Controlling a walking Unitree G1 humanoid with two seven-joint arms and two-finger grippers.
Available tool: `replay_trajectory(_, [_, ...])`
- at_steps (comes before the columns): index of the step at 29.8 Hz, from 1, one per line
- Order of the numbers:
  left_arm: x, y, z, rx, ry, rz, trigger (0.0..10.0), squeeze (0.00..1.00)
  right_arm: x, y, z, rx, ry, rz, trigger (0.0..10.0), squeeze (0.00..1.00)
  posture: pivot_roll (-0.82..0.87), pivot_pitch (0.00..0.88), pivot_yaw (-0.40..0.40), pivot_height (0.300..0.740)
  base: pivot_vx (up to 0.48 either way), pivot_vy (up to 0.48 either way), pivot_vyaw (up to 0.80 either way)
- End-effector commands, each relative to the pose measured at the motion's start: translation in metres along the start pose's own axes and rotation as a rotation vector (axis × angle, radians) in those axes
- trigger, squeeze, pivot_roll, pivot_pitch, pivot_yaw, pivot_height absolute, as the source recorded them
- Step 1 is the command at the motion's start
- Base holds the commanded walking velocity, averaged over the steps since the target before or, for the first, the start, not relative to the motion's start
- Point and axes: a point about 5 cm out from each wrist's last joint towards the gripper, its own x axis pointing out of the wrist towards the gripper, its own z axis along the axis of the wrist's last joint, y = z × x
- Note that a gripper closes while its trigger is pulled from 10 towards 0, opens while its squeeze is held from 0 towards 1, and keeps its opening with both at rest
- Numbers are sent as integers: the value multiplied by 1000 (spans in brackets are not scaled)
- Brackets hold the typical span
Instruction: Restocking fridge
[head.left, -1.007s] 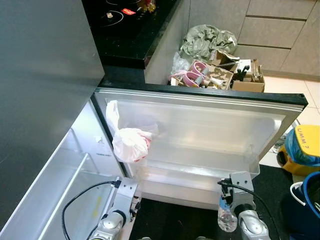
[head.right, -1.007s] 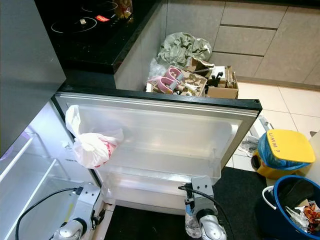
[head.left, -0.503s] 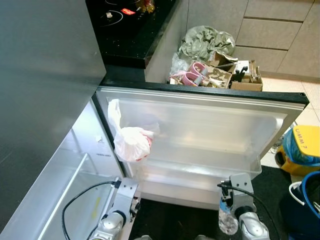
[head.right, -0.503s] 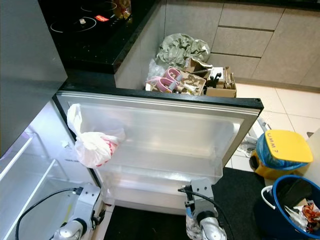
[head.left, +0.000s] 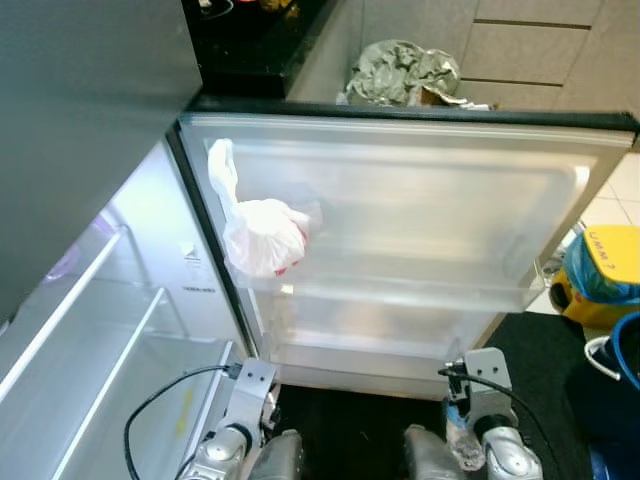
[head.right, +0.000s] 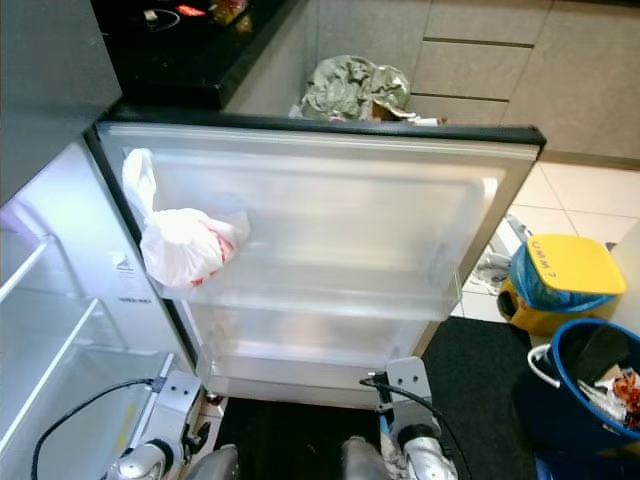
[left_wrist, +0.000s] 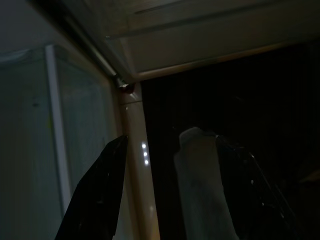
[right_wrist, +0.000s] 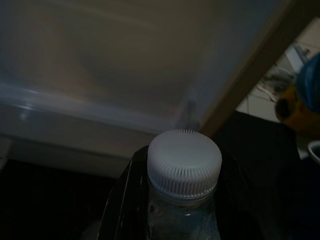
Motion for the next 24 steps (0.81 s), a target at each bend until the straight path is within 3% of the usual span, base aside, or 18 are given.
replay_trajectory(1, [-2, 3, -6, 17, 29, 2, 10000, 0, -1, 5, 0, 10, -8, 9, 10000, 0, -76, 54, 4, 596, 0, 0, 0])
replay_trajectory(24, [-2, 4, -6, 26, 29, 1, 10000, 0, 1, 4, 5, 6, -39, 6, 10000, 0, -78, 47, 7, 506, 0, 0, 0])
